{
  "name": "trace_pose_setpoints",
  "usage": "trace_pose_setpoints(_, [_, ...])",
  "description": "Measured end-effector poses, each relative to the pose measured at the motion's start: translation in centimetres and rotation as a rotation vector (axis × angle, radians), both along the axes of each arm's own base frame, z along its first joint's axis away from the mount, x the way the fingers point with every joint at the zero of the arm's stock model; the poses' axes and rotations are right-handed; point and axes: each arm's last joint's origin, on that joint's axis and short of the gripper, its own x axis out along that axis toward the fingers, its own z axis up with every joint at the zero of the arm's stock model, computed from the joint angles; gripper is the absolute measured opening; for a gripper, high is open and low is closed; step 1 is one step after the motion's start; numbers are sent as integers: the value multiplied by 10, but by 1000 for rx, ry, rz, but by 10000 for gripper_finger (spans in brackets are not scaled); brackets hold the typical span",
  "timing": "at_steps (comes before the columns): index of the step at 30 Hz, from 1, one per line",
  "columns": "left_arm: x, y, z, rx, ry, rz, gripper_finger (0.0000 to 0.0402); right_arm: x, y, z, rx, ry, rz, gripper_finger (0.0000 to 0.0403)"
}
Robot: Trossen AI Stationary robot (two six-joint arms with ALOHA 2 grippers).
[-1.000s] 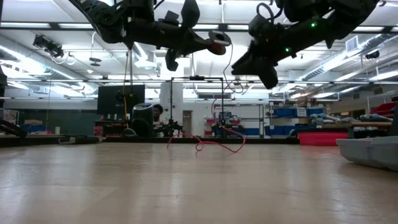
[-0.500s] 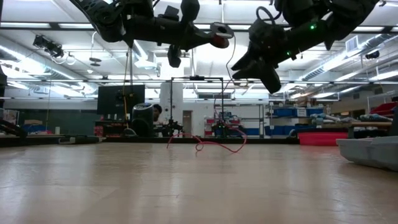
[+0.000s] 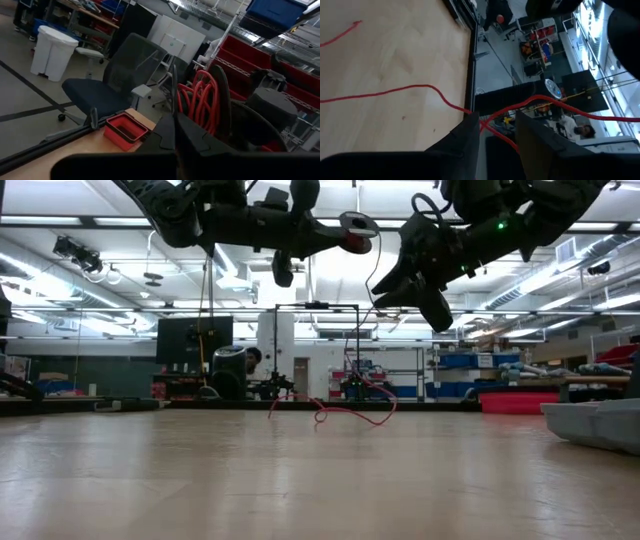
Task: Coil cords
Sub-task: Coil the wire
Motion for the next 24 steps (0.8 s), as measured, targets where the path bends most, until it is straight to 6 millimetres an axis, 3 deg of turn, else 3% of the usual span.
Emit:
trace_pose_setpoints(12, [0,-4,6,46,-54,-112,1,0,-3,-1,55,-16,26,118])
trace_pose_setpoints(24, [0,-5,6,52,-51,-148,1,1,-1,0,-124,81,156,118])
